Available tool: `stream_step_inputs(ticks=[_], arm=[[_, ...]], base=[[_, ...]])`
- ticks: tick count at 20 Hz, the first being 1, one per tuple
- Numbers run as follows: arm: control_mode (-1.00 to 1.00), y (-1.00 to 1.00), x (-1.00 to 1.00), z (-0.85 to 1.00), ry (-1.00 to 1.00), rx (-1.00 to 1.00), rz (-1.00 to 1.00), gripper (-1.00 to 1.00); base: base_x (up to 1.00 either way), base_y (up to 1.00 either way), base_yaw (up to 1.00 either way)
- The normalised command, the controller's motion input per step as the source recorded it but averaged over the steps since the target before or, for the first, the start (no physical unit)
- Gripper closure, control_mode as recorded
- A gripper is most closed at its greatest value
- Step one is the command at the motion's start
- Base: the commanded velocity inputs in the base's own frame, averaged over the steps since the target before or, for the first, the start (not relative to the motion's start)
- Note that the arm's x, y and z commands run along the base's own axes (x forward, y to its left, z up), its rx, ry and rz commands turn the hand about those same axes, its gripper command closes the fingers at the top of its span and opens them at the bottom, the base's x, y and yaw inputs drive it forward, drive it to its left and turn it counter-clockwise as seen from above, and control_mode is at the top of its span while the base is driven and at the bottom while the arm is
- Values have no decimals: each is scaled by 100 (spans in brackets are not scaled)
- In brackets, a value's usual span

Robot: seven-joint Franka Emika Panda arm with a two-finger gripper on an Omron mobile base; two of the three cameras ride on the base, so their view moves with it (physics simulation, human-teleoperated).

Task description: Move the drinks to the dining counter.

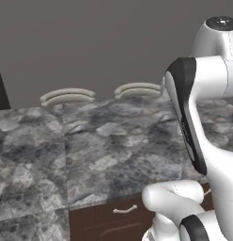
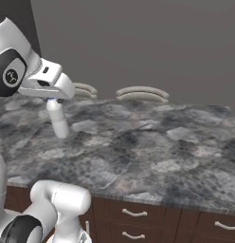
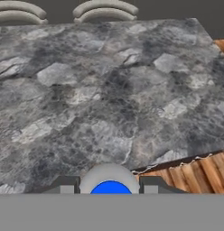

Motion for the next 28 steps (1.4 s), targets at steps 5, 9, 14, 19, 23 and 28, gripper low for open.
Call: stream_step_inputs(ticks=[5, 9, 14, 19, 23, 28], arm=[[100, 0, 0, 0, 0, 0, 0, 100], [-100, 10, 25, -3, 0, 1, 9, 100], [-100, 40, 97, -44, 5, 13, 27, 100], [-100, 31, 66, -58, 0, 11, 14, 100], [-100, 30, 40, -47, 0, 1, 6, 100], [-100, 25, 33, -33, 0, 0, 1, 100]], base=[[100, 36, 46], [75, 26, 32], [0, 0, 0], [0, 0, 0], [0, 0, 0], [0, 0, 0]])
